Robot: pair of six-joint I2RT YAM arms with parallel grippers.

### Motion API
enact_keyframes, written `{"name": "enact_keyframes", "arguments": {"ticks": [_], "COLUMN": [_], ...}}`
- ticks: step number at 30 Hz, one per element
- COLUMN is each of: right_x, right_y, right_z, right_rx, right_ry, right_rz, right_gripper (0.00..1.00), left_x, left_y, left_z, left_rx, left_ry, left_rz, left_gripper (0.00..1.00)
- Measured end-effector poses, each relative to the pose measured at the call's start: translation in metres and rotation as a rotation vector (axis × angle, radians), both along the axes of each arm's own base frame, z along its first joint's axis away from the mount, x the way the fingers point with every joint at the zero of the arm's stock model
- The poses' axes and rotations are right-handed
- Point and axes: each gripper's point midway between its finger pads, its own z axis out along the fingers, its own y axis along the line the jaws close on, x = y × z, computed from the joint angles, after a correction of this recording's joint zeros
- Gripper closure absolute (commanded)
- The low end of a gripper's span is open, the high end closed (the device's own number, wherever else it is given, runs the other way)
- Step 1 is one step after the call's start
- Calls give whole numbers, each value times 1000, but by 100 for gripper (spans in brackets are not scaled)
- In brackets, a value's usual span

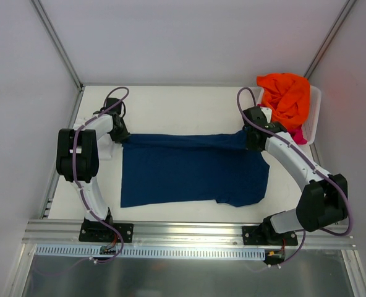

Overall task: Fold and stack the t-shirts
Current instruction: Fold the flattened tshirt in 1/3 of the way

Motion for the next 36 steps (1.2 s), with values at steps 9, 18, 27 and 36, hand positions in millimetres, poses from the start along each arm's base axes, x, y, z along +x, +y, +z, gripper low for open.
{"name": "enact_keyframes", "arguments": {"ticks": [9, 18, 27, 36], "right_x": [-7, -8, -9, 42], "right_y": [-9, -10, 2, 37], "right_z": [-7, -22, -2, 11], "right_rx": [-47, -87, -73, -6], "right_ry": [17, 57, -11, -43], "right_rz": [-38, -54, -9, 56], "right_gripper": [99, 29, 54, 99], "left_x": [-7, -19, -14, -14], "left_y": [0, 1, 6, -5], "left_z": [0, 8, 56, 48], "left_rx": [5, 8, 23, -40], "left_ry": [12, 25, -101, -81], "left_rz": [-19, -19, 27, 21], "left_gripper": [37, 12, 51, 100]}}
